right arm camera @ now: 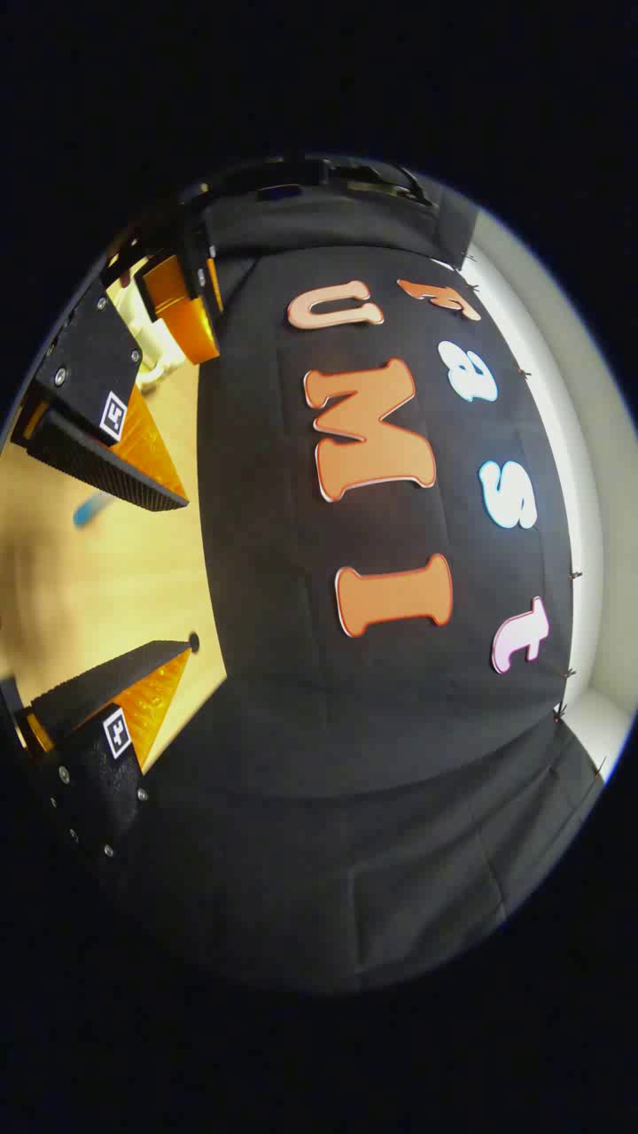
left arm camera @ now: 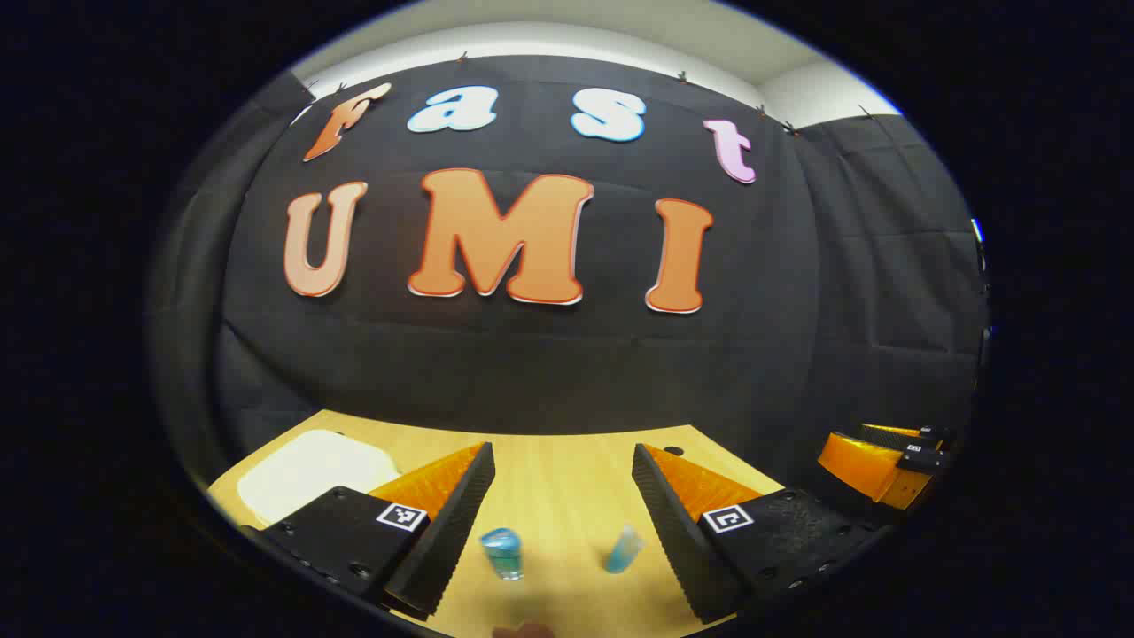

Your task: First open the suitcase, pack the skin care products into it, and then close the suitcase.

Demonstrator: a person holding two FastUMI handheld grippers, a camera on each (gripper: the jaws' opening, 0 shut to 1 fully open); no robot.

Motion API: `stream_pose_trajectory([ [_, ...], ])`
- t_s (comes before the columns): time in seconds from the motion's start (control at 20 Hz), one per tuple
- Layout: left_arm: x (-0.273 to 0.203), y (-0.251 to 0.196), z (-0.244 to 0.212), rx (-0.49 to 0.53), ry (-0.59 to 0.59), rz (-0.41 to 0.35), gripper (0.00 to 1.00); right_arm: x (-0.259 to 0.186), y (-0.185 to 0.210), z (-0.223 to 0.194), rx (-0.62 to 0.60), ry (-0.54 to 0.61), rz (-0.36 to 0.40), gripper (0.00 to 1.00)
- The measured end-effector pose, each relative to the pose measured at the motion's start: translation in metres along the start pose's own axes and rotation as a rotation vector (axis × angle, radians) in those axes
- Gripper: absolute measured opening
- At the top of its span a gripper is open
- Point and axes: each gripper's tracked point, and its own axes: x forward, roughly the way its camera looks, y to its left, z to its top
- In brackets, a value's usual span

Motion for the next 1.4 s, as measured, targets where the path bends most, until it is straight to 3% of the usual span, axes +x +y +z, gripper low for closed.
stream_pose_trajectory([
  [0.15,-0.011,0.061,0.023,0.049,-0.038,0.021,0.97,0.012,0.054,-0.003,0.017,0.027,0.021,0.93],
  [0.3,-0.012,0.104,0.041,0.110,-0.061,0.057,0.97,0.029,0.075,-0.019,-0.072,0.087,-0.014,0.94],
  [0.5,-0.007,0.127,0.045,0.078,-0.047,0.095,0.97,0.038,0.109,-0.024,-0.011,0.132,0.068,0.94],
  [0.65,-0.001,0.137,0.036,0.037,-0.026,0.129,0.97,0.046,0.114,-0.020,-0.012,0.141,0.084,0.94],
  [0.95,0.001,0.160,0.028,-0.007,-0.009,0.217,0.97,0.054,0.121,-0.002,-0.175,0.079,0.115,0.94],
  [1.1,-0.003,0.170,0.021,-0.022,0.003,0.225,0.97,0.056,0.122,0.006,-0.230,0.038,0.098,0.94],
  [1.4,-0.003,0.187,0.028,0.067,-0.010,0.230,0.97,0.057,0.128,-0.005,-0.249,0.056,0.088,0.94],
])
